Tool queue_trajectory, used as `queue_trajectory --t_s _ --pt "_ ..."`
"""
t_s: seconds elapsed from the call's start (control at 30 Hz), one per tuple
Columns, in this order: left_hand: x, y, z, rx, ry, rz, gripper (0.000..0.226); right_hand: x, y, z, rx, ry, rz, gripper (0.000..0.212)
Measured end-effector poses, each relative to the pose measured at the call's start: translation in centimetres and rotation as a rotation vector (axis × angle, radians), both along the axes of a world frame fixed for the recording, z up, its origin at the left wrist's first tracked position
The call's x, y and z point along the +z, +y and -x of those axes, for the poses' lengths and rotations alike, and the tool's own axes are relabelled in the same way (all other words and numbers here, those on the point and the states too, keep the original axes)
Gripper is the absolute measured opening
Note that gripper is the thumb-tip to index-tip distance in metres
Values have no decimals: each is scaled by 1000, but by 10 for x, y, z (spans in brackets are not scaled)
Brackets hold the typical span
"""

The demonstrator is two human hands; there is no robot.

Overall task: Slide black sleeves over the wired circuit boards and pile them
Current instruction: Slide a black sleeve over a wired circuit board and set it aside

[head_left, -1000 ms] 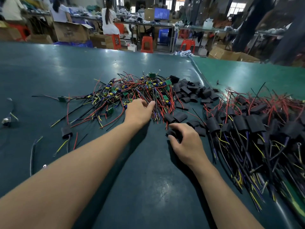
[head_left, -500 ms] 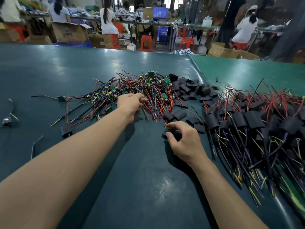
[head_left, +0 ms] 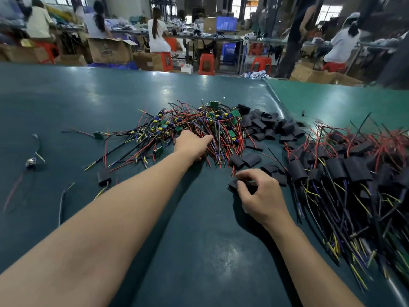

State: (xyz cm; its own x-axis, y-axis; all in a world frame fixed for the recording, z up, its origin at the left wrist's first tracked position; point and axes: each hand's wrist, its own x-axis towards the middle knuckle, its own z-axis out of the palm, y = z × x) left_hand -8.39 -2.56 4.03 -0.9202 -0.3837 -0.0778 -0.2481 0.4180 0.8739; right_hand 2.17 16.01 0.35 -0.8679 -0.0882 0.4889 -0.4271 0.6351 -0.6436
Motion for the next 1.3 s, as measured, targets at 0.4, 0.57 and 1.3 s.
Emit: queue_trajectory --t_s 0.4,0.57,1.3 --pt "-11 2 -3 275 160 -584 29 0 2 2 6 -55 41 12" --pt "11 3 -45 223 416 -459 29 2 1 1 -4 -76 42 15" --pt "-36 38 -137 -739 565 658 36 1 15 7 -15 -98 836 19"
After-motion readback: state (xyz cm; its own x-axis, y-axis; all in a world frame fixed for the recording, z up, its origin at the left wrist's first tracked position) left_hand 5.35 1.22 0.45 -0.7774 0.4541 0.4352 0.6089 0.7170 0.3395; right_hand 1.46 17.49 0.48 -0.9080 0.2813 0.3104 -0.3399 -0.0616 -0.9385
